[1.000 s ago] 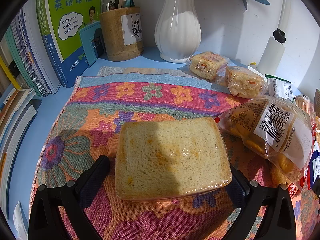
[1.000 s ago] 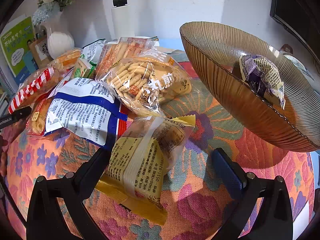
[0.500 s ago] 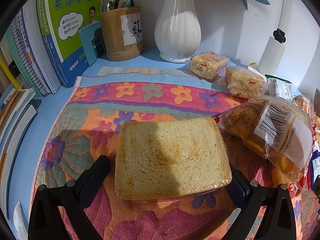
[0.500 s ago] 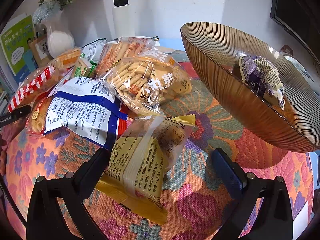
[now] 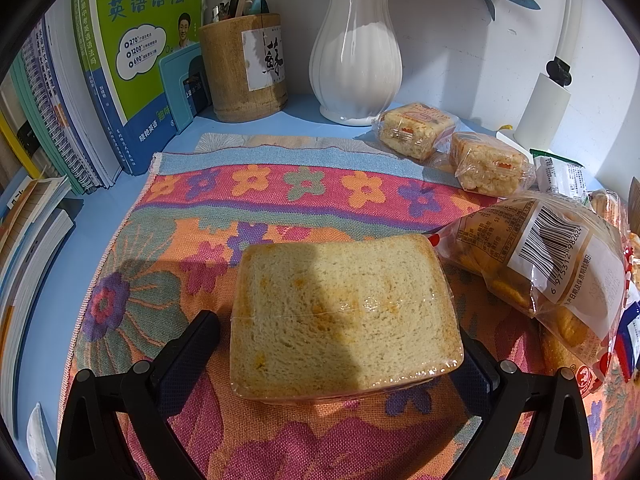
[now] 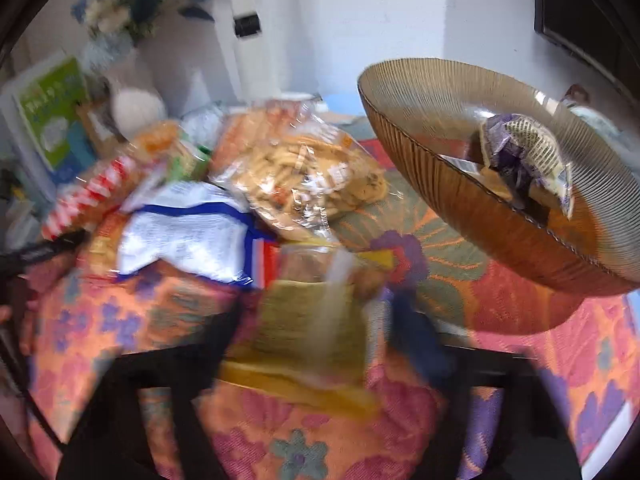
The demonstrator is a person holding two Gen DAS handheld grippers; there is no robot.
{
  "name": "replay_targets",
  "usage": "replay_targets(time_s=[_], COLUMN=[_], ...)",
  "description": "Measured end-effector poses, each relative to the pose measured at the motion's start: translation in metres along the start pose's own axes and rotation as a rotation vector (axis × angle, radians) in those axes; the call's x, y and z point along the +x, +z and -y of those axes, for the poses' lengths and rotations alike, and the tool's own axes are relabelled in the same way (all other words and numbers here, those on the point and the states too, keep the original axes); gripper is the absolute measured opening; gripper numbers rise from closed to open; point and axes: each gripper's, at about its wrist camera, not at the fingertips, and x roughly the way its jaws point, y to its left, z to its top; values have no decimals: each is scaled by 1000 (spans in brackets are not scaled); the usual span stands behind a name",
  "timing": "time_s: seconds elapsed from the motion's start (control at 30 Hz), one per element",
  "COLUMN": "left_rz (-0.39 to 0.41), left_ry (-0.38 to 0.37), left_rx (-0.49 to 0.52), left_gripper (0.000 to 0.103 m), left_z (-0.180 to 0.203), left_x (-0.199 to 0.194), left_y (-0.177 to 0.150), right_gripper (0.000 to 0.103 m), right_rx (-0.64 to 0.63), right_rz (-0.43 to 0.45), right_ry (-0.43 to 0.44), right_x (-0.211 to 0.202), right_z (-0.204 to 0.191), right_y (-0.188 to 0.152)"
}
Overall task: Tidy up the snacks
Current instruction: 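Grasp the yellow cracker pack with the right tool while the left tool grasps the bread slice, then carry both packs over the amber bowl and open both tools to release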
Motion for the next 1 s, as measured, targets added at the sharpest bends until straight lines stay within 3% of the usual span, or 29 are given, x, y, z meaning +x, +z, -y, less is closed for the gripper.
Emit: replay_targets(time_s=[0.1, 0.2, 0.27, 0.7, 1.0], left_rz=[1, 12, 44, 76, 108], left_ry=[0, -2, -26, -48, -51], left_rx=[0, 0, 3, -54, -87], left_gripper=[103, 100, 80, 80, 80], left_z=[0, -2, -3, -18, -26], left_x=[0, -2, -9, -16, -22], left_y=[0, 2, 2, 3, 2], right_gripper=[46, 45, 45, 45, 45], right_rx=[80, 113, 113, 127, 123], right_rz=[17, 53, 76, 185, 211], right_ry=[132, 197, 226, 272, 290], right_x=[-6, -14, -19, -40, -45], right_z=[19, 28, 29, 30, 27], right_y=[-4, -6, -6, -12, -12])
